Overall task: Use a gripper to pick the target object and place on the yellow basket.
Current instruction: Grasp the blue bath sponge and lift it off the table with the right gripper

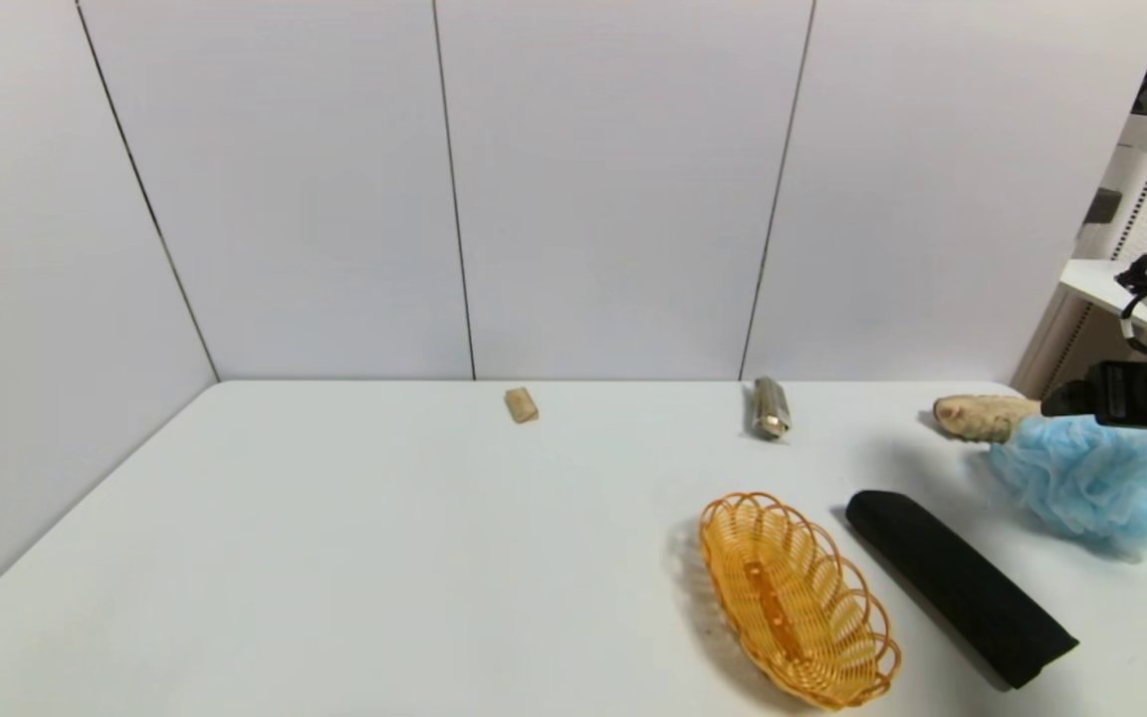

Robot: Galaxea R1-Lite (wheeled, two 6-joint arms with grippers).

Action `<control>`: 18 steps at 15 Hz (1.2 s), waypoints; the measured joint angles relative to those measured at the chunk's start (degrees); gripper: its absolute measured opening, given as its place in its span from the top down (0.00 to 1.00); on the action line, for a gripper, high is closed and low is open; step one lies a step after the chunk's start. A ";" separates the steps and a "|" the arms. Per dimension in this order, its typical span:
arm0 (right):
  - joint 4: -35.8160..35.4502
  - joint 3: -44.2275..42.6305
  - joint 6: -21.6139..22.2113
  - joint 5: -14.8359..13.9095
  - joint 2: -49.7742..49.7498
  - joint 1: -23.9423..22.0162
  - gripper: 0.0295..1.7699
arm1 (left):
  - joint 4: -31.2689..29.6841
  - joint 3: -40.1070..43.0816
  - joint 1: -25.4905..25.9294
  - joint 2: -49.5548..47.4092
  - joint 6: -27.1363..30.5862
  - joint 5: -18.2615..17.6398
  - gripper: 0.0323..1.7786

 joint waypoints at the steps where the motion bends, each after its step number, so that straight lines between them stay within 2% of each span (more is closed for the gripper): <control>1: 0.09 -1.90 -0.55 -0.11 3.01 -1.16 0.04 | 0.02 0.00 0.00 0.00 0.00 -0.02 0.05; 6: 0.54 -5.81 -1.84 -0.12 12.43 -4.34 0.04 | 0.00 0.02 0.00 0.00 0.00 0.00 0.05; 10: 6.13 -5.92 -1.90 -0.06 14.93 -4.69 0.04 | -0.02 0.02 0.00 0.00 0.00 -0.02 0.05; 11: 6.73 -5.74 -1.96 -0.06 15.24 -4.75 0.07 | -0.02 0.02 0.00 0.00 0.02 -0.02 0.05; 12: 6.99 -5.60 -1.95 -0.06 15.47 -4.80 0.18 | -0.02 0.02 0.00 0.00 0.00 -0.02 0.05; 15: 6.99 -5.60 -1.99 -0.04 15.63 -4.91 0.42 | 0.00 0.02 0.00 0.00 0.02 -0.02 0.05; 18: 7.09 -6.38 -1.84 0.00 15.13 -4.89 0.56 | -0.02 0.02 0.02 0.00 0.00 -0.02 0.05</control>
